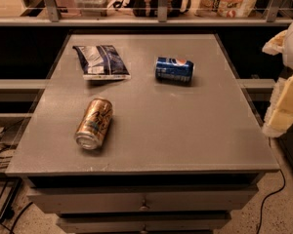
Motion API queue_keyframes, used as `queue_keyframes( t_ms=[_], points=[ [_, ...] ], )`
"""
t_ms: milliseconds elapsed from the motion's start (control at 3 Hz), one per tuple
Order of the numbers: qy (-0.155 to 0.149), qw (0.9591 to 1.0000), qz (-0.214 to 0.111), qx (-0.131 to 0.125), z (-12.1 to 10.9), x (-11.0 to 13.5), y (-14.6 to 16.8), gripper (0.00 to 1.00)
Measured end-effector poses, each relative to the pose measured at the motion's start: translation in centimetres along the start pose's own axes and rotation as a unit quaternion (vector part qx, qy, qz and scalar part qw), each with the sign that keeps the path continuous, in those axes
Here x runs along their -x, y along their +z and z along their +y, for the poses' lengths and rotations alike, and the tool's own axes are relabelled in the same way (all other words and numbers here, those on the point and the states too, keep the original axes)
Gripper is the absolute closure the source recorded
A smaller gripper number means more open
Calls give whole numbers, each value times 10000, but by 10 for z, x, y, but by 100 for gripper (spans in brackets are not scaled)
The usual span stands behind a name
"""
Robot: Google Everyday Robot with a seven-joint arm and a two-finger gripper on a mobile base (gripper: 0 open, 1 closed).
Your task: Place orange can upright
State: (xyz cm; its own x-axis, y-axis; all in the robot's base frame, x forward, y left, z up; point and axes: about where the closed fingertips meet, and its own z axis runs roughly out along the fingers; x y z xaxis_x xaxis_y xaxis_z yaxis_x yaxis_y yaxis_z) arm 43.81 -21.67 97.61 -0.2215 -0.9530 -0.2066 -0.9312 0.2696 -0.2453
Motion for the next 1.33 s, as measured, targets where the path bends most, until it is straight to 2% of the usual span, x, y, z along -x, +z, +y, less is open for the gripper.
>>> queue_keyframes(
  t_ms=[333, 667, 1000, 1333],
  points=[
    [-10, 10000, -6, -27, -2, 1, 2, 0],
    [-170, 9988, -446, 61, -3, 18, 11, 0],
    [-510, 9881, -1434, 241, -7, 60, 29, 0],
    [-902, 9667, -2346, 474, -4, 118, 38, 0]
  ],
)
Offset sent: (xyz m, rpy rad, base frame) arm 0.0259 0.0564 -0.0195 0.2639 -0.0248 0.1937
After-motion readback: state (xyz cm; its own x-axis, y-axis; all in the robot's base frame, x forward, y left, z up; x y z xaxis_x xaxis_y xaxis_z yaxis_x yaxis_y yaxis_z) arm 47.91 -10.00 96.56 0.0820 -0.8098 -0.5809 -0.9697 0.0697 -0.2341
